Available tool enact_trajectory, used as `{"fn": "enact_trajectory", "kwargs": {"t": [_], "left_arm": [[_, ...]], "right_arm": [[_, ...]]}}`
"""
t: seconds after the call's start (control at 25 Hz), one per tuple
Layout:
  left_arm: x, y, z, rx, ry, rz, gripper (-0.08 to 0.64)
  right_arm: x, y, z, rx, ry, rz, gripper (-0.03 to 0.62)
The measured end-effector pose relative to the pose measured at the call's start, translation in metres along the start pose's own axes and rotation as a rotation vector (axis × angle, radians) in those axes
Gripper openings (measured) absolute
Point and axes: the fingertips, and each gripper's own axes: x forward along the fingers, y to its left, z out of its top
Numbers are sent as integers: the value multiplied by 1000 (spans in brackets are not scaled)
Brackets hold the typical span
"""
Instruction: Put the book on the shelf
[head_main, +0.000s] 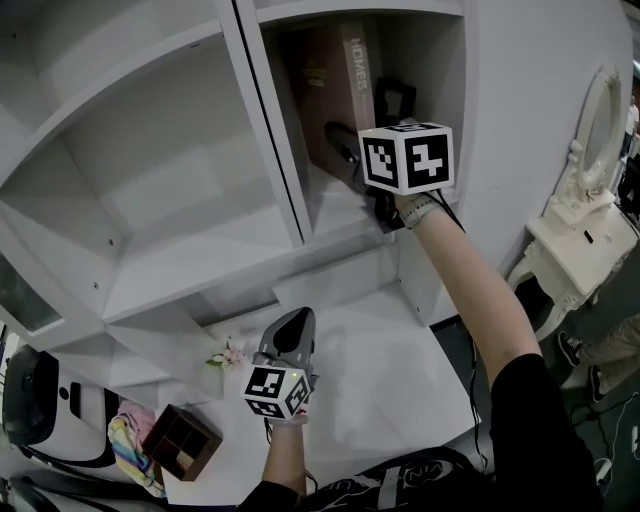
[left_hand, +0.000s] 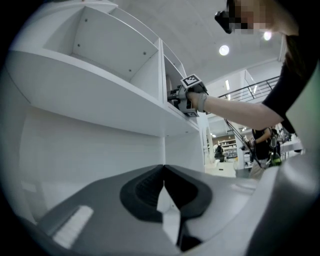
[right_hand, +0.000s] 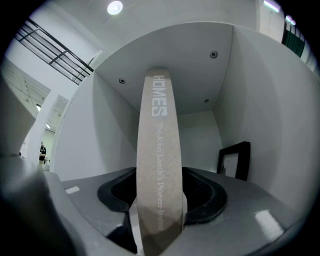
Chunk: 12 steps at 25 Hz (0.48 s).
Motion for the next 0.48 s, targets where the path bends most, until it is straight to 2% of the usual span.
{"fn": "enact_trajectory", "kwargs": {"t": [0.2,0.48], "left_arm": [[-3,-3,-1,-1,8,17,0],[-3,-30,1,23,27,14,0]], "right_arm": [[-11,4,-3,-40,2,26,269],[-36,2,-1,-46,-14,42,287]]}}
